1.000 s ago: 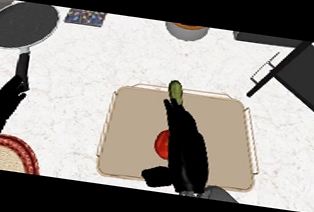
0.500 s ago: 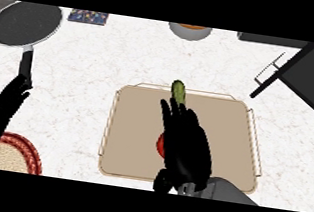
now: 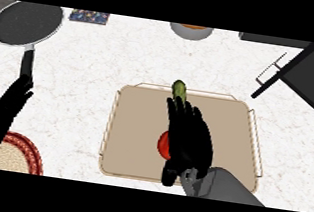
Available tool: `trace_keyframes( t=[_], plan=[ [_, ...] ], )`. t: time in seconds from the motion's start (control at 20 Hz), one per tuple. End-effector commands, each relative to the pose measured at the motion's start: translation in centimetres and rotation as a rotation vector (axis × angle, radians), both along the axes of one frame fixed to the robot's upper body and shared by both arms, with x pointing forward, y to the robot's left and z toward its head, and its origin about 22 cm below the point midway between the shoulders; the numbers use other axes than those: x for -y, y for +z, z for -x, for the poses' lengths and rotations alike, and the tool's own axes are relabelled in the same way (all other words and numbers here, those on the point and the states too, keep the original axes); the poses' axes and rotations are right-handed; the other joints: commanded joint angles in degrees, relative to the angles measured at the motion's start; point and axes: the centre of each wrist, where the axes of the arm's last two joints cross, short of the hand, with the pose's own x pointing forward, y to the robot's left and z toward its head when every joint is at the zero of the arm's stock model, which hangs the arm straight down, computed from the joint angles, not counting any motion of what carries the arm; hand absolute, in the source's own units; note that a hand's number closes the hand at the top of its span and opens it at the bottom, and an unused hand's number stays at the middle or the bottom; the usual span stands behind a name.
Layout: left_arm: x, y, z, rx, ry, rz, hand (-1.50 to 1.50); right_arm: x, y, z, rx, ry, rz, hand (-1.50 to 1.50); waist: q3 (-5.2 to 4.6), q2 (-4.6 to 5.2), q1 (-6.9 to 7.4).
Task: Pick the tomato from the tray and place it in the tiered shelf
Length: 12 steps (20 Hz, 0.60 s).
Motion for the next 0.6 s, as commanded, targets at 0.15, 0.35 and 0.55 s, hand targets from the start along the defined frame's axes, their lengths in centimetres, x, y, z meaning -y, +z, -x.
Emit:
trace_keyframes(
  t=[0.15, 0.35, 0.55],
  plan=[
    [-0.2, -0.2, -1.0, -0.027, 0.002, -0.017, 0.00, -0.2, -1.8, -2.0, -0.052, -0.059, 0.090, -1.50, 0.02, 0.06, 0.00],
    [-1.1, 2.0, 1.4, 0.004, -0.012, -0.005, 0.00, -0.7, -4.9, -1.5, -0.010, -0.046, 0.074, -1.50, 0.05, 0.00, 0.49],
    [-0.4, 1.7, 0.8, -0.014, 0.000, 0.001, 0.00, 1.5, -3.0, -1.7, -0.002, -0.036, 0.069, -1.50, 0.04, -0.03, 0.15]
  ],
)
